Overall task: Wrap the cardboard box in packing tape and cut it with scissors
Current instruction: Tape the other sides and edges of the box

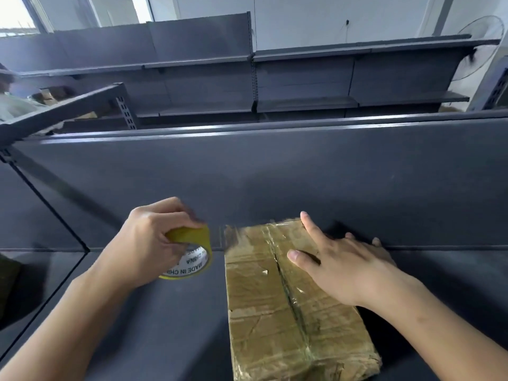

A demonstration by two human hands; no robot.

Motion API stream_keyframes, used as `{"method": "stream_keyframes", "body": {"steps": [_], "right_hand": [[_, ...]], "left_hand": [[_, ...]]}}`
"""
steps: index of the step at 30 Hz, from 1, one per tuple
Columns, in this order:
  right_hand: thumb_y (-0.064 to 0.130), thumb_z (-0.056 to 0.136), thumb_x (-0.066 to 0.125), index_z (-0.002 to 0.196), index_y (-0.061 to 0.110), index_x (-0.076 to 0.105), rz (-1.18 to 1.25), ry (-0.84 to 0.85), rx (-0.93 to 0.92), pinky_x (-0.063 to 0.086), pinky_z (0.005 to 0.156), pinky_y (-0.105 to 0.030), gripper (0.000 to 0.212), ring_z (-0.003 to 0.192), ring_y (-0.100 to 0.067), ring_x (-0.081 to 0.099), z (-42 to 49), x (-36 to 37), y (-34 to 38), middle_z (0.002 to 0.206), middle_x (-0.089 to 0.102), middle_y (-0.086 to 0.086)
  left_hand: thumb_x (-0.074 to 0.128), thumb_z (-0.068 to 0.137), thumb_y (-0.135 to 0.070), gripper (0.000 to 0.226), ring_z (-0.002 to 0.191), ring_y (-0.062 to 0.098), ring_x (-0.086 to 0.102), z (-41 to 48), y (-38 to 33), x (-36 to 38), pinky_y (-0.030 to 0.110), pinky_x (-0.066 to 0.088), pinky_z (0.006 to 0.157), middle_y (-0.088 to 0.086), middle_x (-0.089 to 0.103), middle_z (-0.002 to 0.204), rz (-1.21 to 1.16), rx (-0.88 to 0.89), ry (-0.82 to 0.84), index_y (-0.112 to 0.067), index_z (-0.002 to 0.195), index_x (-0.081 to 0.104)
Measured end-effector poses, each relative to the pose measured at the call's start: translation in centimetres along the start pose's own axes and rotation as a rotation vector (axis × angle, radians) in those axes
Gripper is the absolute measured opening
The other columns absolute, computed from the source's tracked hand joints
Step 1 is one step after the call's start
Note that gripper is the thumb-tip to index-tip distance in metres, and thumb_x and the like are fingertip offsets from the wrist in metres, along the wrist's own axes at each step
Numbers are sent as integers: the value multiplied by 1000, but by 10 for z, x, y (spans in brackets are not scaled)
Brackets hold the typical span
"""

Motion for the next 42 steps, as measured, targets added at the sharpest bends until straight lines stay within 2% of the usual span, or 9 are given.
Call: {"method": "stream_keyframes", "body": {"steps": [4,7,12,16,22,27,33,36,42], "right_hand": [[79,90,6,149,48,-30,-21,-62,-75,-1,123,-60,75,154,-28,-21,2,-1,1,166,-21,14],[65,97,5,156,38,-21,-122,-139,-241,-5,125,-54,70,147,-19,-36,2,-3,10,158,-36,21],[80,87,5,160,12,-8,-208,-180,-261,-10,124,-53,101,154,-17,-20,-3,-12,39,169,-13,0],[97,72,10,157,-1,-10,-193,-155,-191,-11,123,-56,131,153,-37,-19,-3,-5,73,166,-12,-24],[86,73,43,135,25,38,-39,-286,-334,-3,117,-68,87,138,-38,28,3,1,111,134,41,-10],[69,70,58,133,42,36,124,-355,-349,0,118,-62,73,131,-27,32,6,-3,102,129,44,4],[68,62,48,143,60,33,332,-376,-322,19,112,-35,82,121,-16,36,8,-18,74,118,43,13],[57,65,52,131,70,44,694,-432,-333,34,110,-33,67,117,-10,48,20,-15,55,112,49,13],[26,77,53,135,47,60,1029,-425,-357,40,111,-35,62,122,-2,56,22,20,20,124,61,2]], "left_hand": [[66,70,-9,32,79,9,67,-20,7,23,26,54,70,-10,67,97,-21,-28,64,-22,98,76],[78,73,-24,28,81,10,66,-23,8,36,27,53,73,-12,66,99,-26,-23,88,-24,101,74],[79,63,-75,71,93,2,66,-24,9,51,18,51,81,-15,68,105,-196,-59,190,-23,111,70],[91,64,-58,59,86,8,67,-20,9,60,30,55,76,-12,68,97,-201,3,116,-17,103,71],[81,72,-54,47,77,16,64,-27,4,65,36,54,68,-9,67,89,-188,14,-19,-15,97,71],[81,61,-74,82,90,16,65,-40,6,70,35,56,76,-8,63,102,-196,-41,3,-16,116,67],[82,79,-7,84,103,-6,59,-43,4,71,13,48,89,-28,54,121,-297,-120,-167,-27,151,43],[64,87,-17,68,111,-6,61,-34,2,73,11,45,96,-35,58,128,-473,-282,-327,-24,151,41],[67,95,-16,53,104,5,67,4,-23,89,14,51,86,-5,69,121,-636,-315,-184,-18,146,51]]}}
Point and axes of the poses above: each hand's wrist, its own z-axis towards the middle knuckle, its own x-axis out of the palm, y = z × x, the point moved 4 cm from there along z, towards the middle knuckle
